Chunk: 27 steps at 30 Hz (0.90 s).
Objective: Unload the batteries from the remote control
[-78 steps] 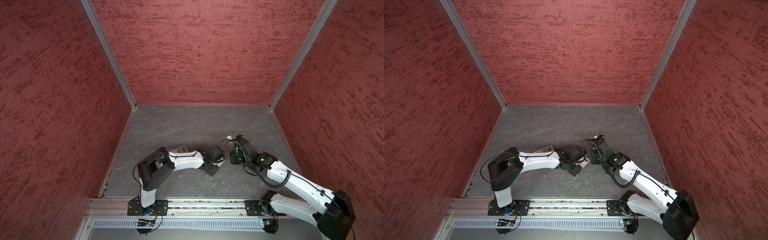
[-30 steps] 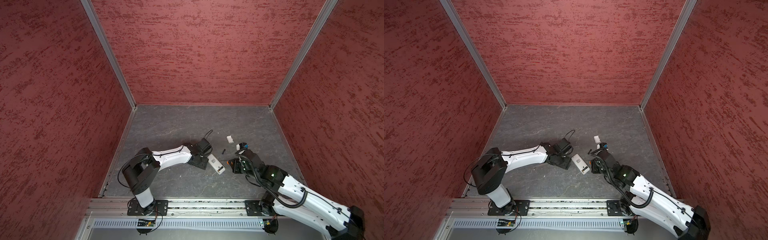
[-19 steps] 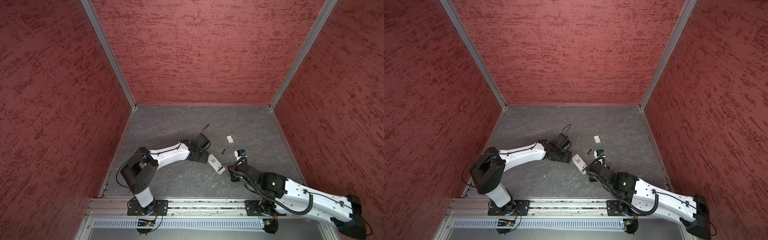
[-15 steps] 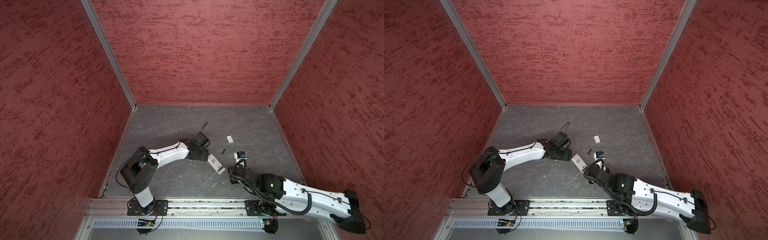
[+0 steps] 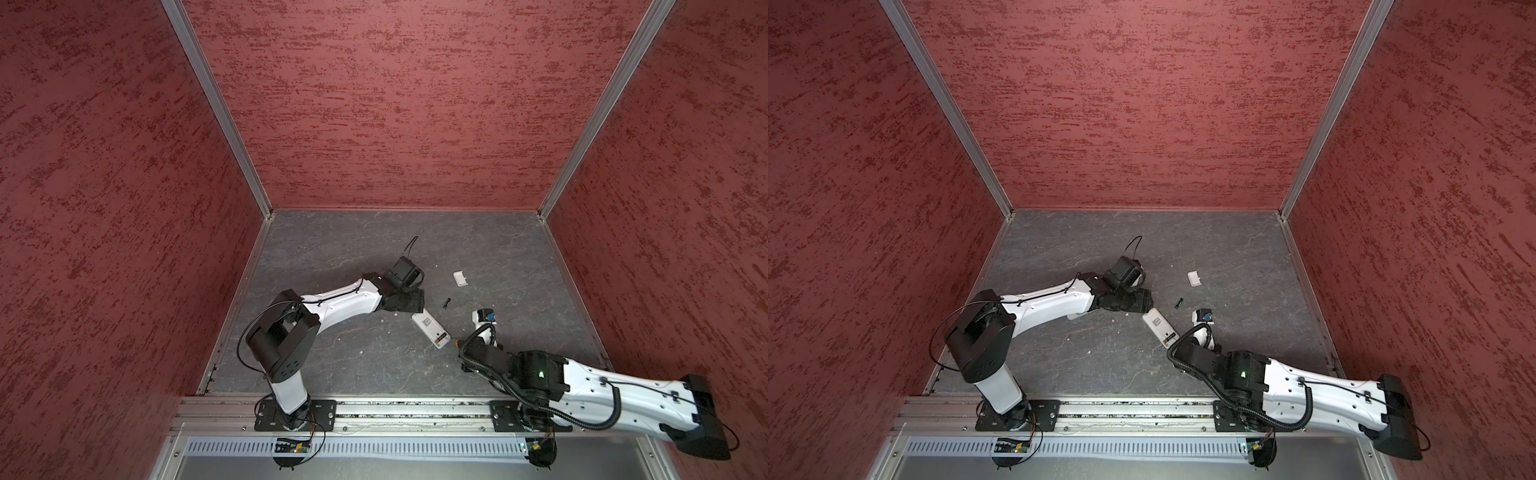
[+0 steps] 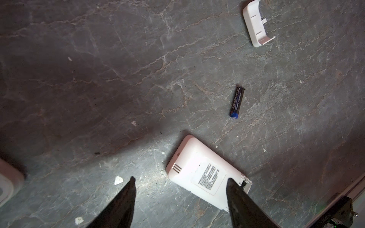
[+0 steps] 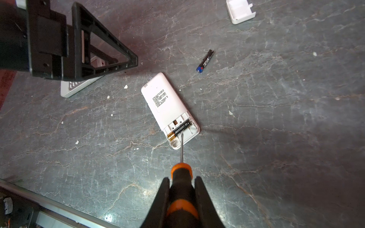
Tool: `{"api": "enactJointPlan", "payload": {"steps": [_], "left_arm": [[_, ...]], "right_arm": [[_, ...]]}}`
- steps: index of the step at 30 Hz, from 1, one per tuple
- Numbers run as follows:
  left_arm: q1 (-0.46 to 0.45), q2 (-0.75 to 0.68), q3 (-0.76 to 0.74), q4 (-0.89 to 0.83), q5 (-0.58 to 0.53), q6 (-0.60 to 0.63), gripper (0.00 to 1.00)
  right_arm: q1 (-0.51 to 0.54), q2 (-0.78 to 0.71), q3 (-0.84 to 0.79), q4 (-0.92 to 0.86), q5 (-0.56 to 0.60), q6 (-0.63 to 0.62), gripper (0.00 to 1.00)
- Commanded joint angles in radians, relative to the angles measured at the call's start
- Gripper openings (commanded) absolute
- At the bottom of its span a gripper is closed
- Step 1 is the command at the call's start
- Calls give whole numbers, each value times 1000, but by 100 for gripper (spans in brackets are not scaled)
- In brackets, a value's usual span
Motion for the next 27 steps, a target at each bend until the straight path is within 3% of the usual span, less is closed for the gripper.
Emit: {"api": "enactJointPlan", "payload": {"steps": [1,20,27], "left_arm": [[8,24,28,15,18,4,72],[4,63,32,27,43,7,69],[6,57,7,39,42,6,68]], "right_arm": [[8,9,-28,59,17,73,0],[8,28,-143,254,23,80,0],[8,38,-184,353,75,37,0]]}}
